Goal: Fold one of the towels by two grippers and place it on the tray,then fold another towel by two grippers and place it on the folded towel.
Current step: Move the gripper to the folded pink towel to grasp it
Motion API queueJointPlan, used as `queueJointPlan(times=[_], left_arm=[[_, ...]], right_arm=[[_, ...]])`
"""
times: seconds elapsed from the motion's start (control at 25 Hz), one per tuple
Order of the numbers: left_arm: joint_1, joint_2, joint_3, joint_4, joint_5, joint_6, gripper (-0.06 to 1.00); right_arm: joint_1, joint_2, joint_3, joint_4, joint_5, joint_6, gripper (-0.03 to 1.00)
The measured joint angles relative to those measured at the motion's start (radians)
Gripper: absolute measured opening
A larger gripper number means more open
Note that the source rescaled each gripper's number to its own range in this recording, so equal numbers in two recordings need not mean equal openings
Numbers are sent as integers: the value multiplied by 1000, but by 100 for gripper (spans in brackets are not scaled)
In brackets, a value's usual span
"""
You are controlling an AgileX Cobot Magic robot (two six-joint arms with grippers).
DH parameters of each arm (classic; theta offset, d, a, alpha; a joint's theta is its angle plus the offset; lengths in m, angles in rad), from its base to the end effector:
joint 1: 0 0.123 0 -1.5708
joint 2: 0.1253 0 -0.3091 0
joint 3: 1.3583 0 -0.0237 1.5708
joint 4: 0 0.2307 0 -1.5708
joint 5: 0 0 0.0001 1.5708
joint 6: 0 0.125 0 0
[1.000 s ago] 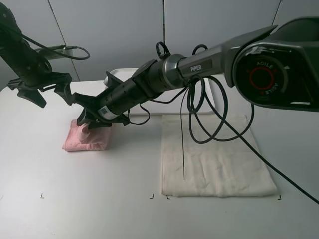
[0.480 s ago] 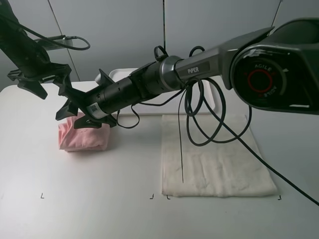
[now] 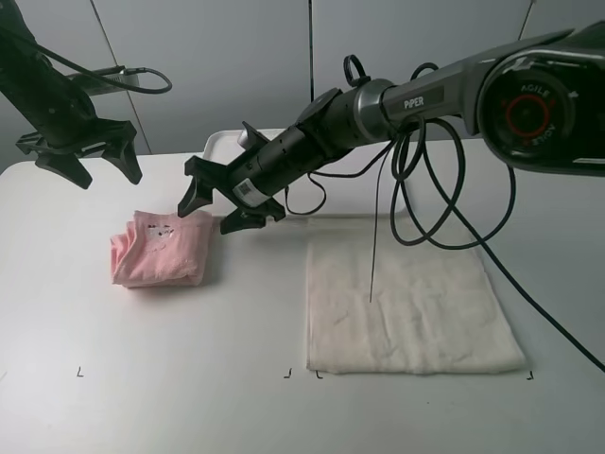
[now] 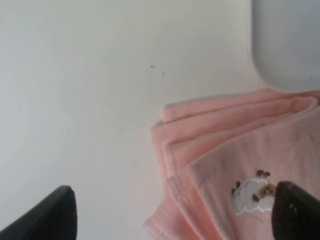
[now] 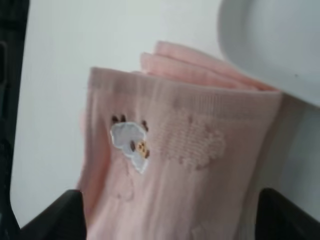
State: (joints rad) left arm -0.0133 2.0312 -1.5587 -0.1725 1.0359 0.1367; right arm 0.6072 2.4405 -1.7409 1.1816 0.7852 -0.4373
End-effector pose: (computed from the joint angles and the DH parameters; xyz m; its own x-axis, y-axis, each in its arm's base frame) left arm 0.4124 -0.0240 0.1937 -0.9849 0.0607 -0.1624 0.0836 0.9869 -0.1382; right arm 0.3760 0.3608 0.0998 -0.9767 -0.1524 -0.1514 -0.2134 0.6077 0.7649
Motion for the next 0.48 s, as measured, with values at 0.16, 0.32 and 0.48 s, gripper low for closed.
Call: queueJointPlan(times=[0.16, 0.32, 0.48], left_arm=[[0, 0, 0, -2, 2, 0, 99], [0, 0, 0, -6, 2, 0, 99], [0, 0, 0, -8, 4, 0, 99]], right_arm=[[0, 20, 0, 6, 6, 6, 75], [17, 37, 0, 28, -12, -6, 75], [48, 49, 0, 33, -49, -15, 75]])
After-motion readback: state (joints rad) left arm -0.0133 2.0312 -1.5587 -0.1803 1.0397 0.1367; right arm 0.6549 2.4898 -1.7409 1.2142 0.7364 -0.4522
